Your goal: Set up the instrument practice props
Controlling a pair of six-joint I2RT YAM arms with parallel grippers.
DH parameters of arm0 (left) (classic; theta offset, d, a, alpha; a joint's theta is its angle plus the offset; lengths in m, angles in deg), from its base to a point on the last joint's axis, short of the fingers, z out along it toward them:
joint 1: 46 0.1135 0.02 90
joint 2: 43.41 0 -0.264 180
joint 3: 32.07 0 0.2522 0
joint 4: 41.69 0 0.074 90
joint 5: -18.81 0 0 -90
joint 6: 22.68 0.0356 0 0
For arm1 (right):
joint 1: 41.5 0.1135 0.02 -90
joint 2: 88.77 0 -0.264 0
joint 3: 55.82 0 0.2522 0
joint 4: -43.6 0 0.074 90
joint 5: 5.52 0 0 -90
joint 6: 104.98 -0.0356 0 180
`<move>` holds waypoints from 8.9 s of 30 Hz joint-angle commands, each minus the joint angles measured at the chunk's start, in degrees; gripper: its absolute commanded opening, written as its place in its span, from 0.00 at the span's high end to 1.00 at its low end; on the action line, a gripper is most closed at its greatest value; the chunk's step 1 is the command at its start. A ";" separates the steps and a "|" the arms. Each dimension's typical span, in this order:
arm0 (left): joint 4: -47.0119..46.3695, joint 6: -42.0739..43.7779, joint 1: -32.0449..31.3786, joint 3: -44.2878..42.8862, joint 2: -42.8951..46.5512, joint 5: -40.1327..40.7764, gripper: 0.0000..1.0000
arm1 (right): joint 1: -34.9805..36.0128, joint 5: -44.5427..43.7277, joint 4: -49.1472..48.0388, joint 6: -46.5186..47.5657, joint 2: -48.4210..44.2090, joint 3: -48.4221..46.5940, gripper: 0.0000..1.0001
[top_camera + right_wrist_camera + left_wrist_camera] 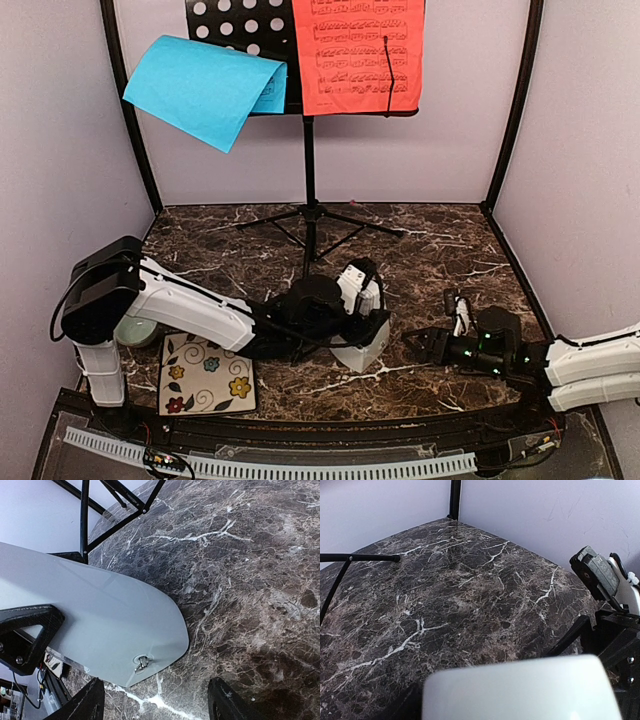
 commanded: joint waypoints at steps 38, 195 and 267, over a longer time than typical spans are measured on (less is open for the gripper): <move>-10.95 55.50 -3.87 -0.89 19.69 -11.17 0.90 | 0.09 7.16 -7.97 21.03 -11.96 -3.65 0.47; -2.29 11.43 3.42 -8.26 2.67 -14.19 0.94 | -1.12 -7.43 15.73 10.52 -13.95 -16.86 0.14; -7.29 13.94 3.87 4.82 9.37 -15.76 0.55 | -3.82 2.79 7.69 4.53 5.96 -19.33 0.19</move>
